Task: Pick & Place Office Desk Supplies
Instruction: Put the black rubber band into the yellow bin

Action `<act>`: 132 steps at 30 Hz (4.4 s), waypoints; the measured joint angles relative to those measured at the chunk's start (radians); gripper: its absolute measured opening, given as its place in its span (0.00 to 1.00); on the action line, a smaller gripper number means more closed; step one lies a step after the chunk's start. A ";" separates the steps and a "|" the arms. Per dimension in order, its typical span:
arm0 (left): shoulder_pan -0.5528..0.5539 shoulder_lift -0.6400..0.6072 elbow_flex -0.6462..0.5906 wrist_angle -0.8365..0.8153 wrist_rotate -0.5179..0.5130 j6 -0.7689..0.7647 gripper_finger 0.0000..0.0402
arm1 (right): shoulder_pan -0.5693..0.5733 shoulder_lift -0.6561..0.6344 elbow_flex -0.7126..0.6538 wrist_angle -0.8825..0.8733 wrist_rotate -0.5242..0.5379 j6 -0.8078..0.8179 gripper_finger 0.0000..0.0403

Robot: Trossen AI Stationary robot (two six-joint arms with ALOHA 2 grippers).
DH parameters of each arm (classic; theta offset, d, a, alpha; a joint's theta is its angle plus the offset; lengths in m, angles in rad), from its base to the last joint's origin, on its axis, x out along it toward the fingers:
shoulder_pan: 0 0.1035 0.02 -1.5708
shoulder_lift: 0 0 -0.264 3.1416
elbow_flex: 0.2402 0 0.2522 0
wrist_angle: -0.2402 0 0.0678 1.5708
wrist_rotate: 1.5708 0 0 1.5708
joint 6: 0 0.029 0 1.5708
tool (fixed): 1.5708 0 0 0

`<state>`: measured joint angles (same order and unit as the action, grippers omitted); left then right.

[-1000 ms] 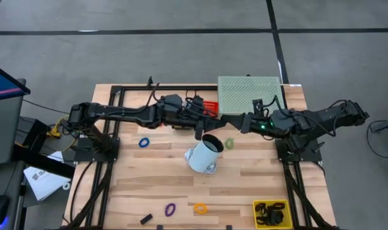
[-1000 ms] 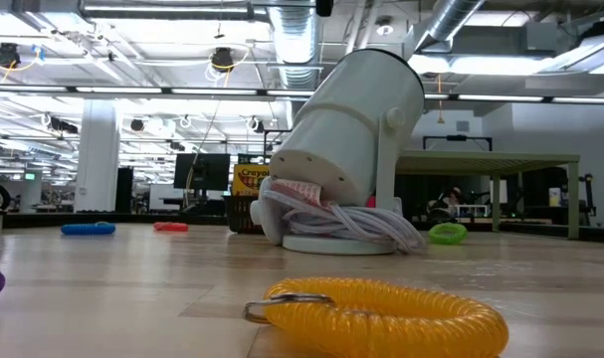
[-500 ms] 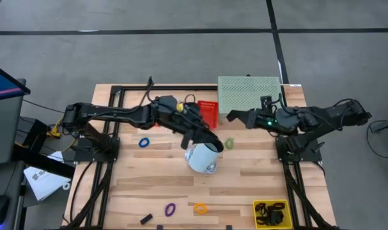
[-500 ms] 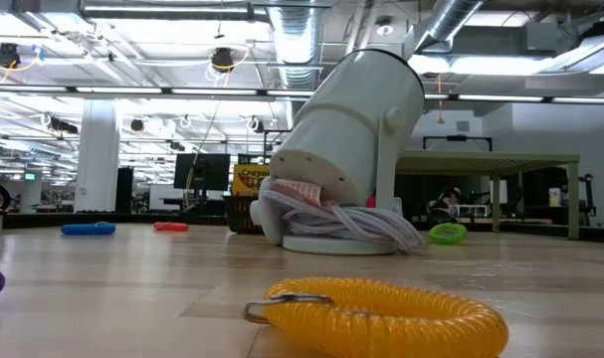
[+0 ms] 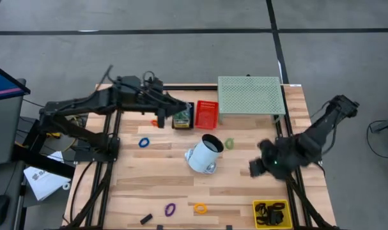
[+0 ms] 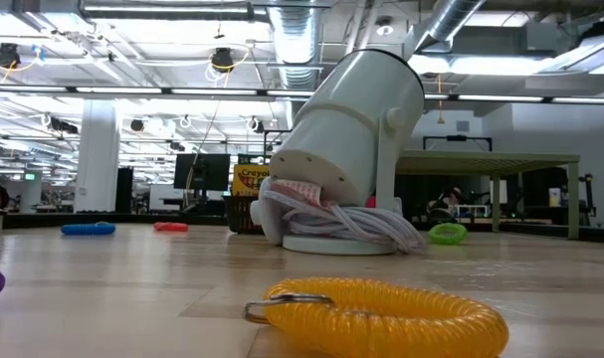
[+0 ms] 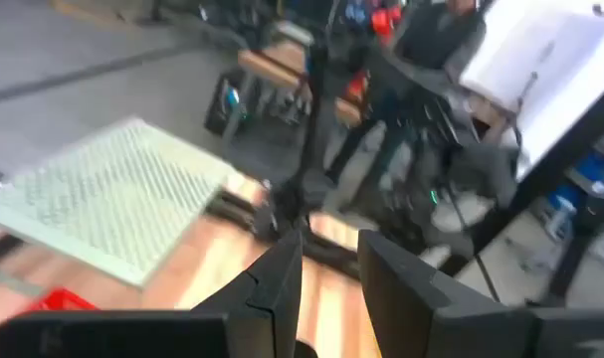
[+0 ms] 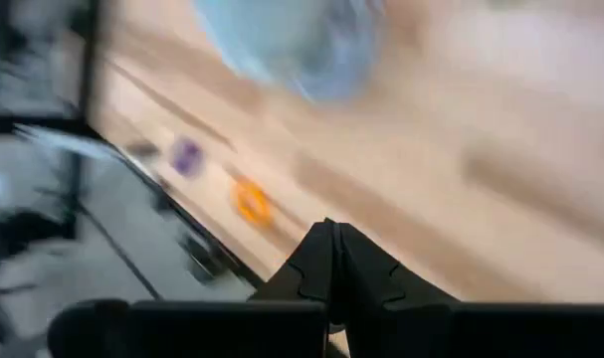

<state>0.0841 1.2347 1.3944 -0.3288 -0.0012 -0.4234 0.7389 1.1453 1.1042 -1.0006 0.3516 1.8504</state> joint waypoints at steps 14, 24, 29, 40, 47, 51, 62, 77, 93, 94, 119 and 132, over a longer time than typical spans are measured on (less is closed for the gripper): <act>0.057 -0.022 -0.001 -0.038 -0.073 0.008 0.25 | 0.342 0.308 0.000 0.064 -0.288 0.416 0.00; 0.054 -0.015 0.000 -0.031 -0.073 -0.020 0.25 | 0.390 0.446 0.000 0.191 -0.374 0.382 0.19; 0.054 -0.015 0.000 -0.030 -0.073 -0.028 0.25 | 0.392 0.438 0.000 0.123 -0.376 0.378 0.39; 0.054 -0.015 0.000 -0.077 -0.026 -0.024 0.25 | 0.372 0.399 0.000 0.055 -0.321 0.366 0.60; 0.014 -0.015 -0.008 -0.448 0.109 -0.003 0.25 | 0.288 0.266 0.000 -0.065 -0.049 0.354 0.58; -0.070 -0.017 -0.089 -0.657 0.251 -0.028 0.25 | 0.216 0.161 0.000 -0.139 0.093 0.341 0.57; -0.506 -0.018 -0.467 -0.484 0.406 -0.489 0.25 | 0.098 -0.028 0.000 -0.167 0.278 0.259 0.57; -0.918 0.136 -0.725 0.222 0.114 -1.051 0.25 | 0.017 -0.040 0.000 -0.165 0.278 0.160 0.57; -0.931 0.412 -0.725 0.480 0.106 -1.080 0.25 | 0.014 -0.040 0.000 -0.144 0.274 0.157 0.57; -0.933 0.422 -0.725 0.509 0.106 -1.080 0.25 | 0.014 -0.040 0.000 -0.144 0.272 0.157 0.57; -0.809 0.326 -0.725 0.575 0.104 -0.823 0.00 | -0.001 -0.040 0.000 -0.132 0.326 0.139 0.57; -0.224 -0.018 -0.665 0.557 0.270 -0.430 0.00 | -0.059 -0.080 0.000 0.119 0.691 -0.074 0.57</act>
<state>-0.1399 1.2164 0.7292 0.2280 0.2688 -0.8538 0.6796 1.0649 1.1042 -0.8819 1.0430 1.7761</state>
